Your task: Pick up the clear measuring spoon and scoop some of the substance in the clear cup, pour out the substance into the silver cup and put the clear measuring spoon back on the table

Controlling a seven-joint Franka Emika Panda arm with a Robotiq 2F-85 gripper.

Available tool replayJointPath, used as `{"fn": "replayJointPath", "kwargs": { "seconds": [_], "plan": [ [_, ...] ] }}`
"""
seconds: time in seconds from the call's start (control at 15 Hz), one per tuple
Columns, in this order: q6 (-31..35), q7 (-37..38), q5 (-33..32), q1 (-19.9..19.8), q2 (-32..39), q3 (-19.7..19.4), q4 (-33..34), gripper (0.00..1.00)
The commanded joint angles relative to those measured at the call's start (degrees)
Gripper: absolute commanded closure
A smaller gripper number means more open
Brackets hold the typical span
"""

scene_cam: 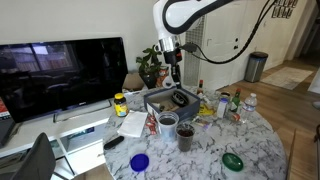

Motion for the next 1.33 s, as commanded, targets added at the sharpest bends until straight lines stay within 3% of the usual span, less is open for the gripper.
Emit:
{"fn": "replayJointPath", "kwargs": {
  "seconds": [0.0, 0.6, 1.27],
  "plan": [
    [1.12, 3.29, -5.72, 2.94, 2.81, -1.19, 1.29, 0.99],
    [2.25, 7.14, -15.13, 6.52, 7.74, -2.27, 0.24, 0.99],
    [4.62, 12.92, -27.46, 11.22, 8.48, -3.76, -2.56, 0.99]
  ]
}}
